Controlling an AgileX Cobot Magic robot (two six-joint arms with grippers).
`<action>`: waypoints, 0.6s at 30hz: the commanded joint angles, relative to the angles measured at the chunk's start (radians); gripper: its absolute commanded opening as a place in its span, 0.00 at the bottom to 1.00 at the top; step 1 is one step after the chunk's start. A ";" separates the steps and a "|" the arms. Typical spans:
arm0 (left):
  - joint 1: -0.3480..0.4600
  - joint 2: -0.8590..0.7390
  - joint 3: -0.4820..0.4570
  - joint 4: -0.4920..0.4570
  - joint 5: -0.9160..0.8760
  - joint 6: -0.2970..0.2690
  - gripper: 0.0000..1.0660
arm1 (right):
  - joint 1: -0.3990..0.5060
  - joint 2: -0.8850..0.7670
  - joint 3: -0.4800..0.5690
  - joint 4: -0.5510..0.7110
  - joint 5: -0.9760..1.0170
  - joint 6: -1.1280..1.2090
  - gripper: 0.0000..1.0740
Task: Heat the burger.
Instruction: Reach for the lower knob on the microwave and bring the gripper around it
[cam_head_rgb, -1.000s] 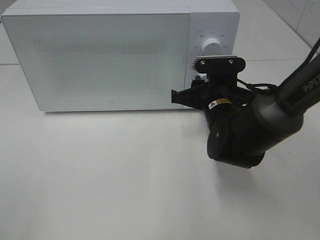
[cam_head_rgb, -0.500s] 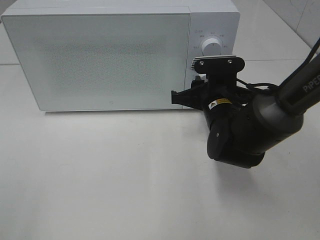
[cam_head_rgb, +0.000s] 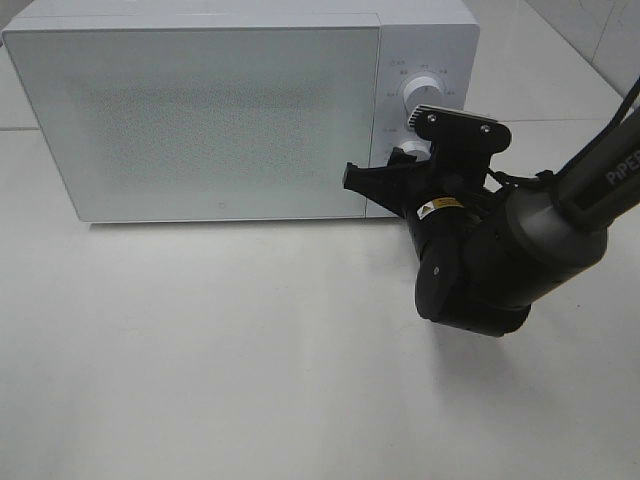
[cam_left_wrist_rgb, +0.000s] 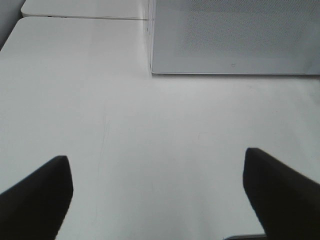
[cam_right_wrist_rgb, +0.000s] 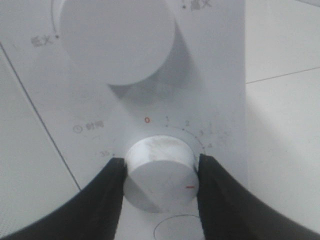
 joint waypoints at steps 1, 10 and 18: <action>0.000 -0.019 0.004 -0.006 -0.011 -0.001 0.79 | 0.003 -0.004 -0.012 -0.093 -0.192 0.130 0.00; 0.000 -0.019 0.004 -0.006 -0.011 -0.001 0.79 | 0.003 -0.004 -0.012 -0.151 -0.192 0.302 0.00; 0.000 -0.019 0.004 -0.006 -0.011 -0.001 0.79 | 0.003 -0.004 -0.012 -0.178 -0.192 0.527 0.00</action>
